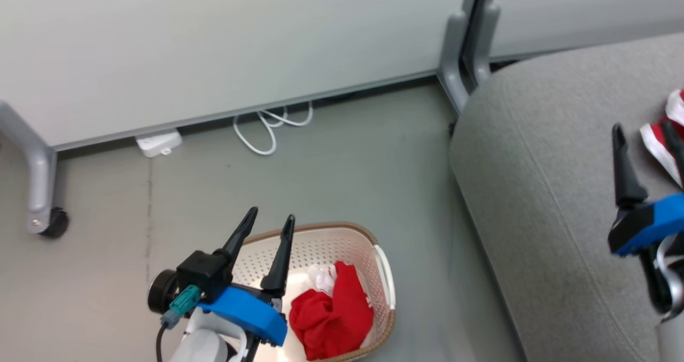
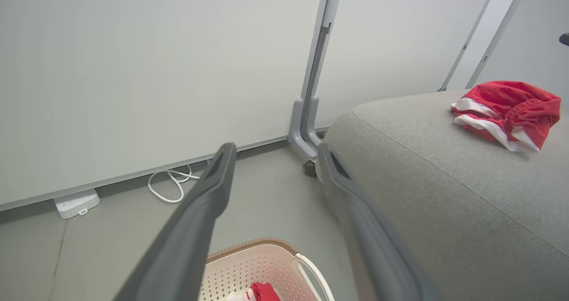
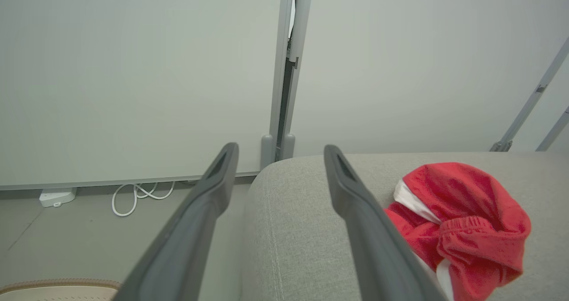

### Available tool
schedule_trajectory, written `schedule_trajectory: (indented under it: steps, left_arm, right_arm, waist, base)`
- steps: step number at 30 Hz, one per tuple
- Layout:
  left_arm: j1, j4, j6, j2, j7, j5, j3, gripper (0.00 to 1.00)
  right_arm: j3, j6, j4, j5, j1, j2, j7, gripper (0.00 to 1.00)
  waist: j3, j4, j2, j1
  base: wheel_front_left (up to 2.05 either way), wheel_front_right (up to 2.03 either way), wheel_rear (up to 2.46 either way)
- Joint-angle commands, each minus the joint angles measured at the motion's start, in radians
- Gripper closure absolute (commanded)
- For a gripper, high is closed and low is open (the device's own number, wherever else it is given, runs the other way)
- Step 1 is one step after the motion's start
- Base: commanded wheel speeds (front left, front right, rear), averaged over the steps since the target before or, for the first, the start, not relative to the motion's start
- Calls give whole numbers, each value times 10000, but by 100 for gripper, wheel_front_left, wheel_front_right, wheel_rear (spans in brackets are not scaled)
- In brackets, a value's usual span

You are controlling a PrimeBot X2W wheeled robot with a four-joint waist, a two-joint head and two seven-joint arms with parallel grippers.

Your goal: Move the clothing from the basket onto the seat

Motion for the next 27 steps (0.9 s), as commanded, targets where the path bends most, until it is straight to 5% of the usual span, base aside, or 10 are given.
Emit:
schedule_trajectory:
  steps: [1, 12, 27]
  left_arm:
    - [246, 23, -56, -65, -47, 101, 214, 0]
    - [1223, 94, -70, -323, -48, 438, 1551, 0]
    - [1944, 282, -85, -384, -49, 795, 2876, 0]
  right_arm:
    - [27, 1, -525, -72, 591, 217, 192, 0]
    - [380, 1, -2645, -202, 3312, 1591, 621, 0]
    - [618, 1, -2050, -19, 4282, 2017, -156, 0]
  waist:
    - [-630, 649, -1, 4]
    - [-1401, 1388, -1, 4]
    - [-1790, 1611, -1, 4]
  base:
    - [0, 0, 0]
    - [0, 0, 0]
    - [0, 0, 0]
